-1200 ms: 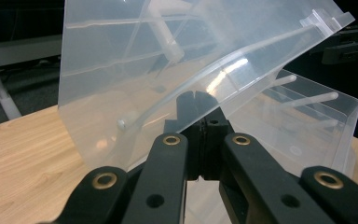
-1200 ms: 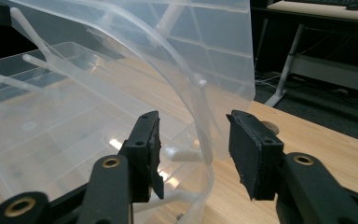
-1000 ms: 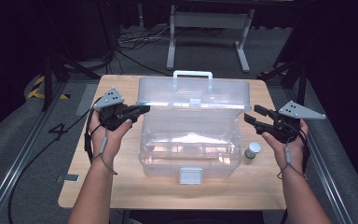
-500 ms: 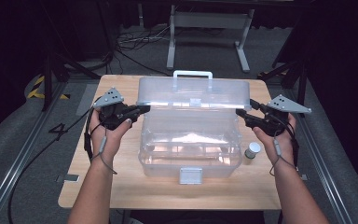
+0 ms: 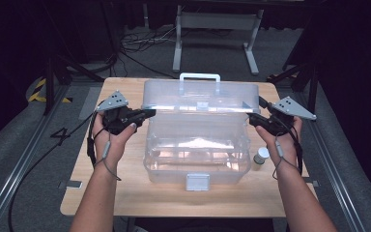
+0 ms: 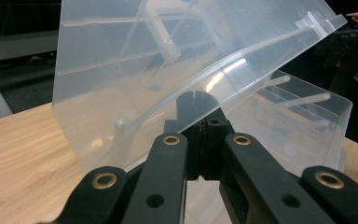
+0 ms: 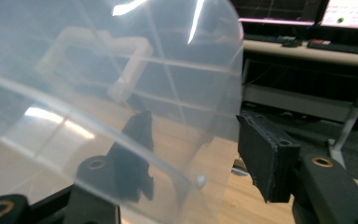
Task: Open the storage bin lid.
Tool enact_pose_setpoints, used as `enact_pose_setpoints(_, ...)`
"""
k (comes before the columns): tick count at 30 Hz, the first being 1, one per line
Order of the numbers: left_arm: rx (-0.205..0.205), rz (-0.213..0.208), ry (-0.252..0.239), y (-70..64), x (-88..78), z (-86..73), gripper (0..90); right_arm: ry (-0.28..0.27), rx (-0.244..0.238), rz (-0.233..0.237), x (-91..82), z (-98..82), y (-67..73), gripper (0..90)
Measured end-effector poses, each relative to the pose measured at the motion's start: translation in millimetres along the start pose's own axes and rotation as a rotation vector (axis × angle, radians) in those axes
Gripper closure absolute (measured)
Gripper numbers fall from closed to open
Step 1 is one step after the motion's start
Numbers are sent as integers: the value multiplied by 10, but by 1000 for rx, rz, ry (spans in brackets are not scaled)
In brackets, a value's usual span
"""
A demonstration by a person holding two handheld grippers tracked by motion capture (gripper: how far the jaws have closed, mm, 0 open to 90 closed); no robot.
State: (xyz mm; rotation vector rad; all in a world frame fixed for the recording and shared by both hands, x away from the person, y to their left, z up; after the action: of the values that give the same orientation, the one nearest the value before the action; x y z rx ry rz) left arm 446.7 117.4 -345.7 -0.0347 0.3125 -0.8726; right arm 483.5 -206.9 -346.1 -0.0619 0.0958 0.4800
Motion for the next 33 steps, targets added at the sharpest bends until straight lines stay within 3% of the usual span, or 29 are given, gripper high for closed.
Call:
enact_pose_setpoints(3, 0, -1, 0, -3, 2, 1, 893, -15, 4, -24, 6, 19, 2, 482)
enact_pose_setpoints(5, -1, -4, 1, -3, -1, -1, 893, -7, 33, -19, 13, 10, 21, 523)
enact_pose_setpoints(17, 17, 7, 20, -39, 5, -18, 853, -8, -17, -75, 15, 36, 4, 603)
enact_pose_setpoints(23, 35, 18, 39, -59, -21, -47, 759, -2, -45, -120, 12, 52, -11, 659)
enact_pose_setpoints(33, 34, 39, 68, -31, -168, -127, 696, -50, 14, -148, 60, 137, -35, 668)
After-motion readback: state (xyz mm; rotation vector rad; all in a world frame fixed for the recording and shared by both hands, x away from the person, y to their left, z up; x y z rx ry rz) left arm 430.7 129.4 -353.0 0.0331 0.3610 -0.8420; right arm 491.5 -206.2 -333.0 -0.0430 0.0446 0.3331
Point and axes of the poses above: each handheld gripper's, and its own axes: x roughly forward along the jaws, z roughly out of its top, y roughly to its left, the point moved 9 cm from there along x, roughly forward along the jaws, and after that the axes turned 4 degrees about -y, right-handed, at the moved point
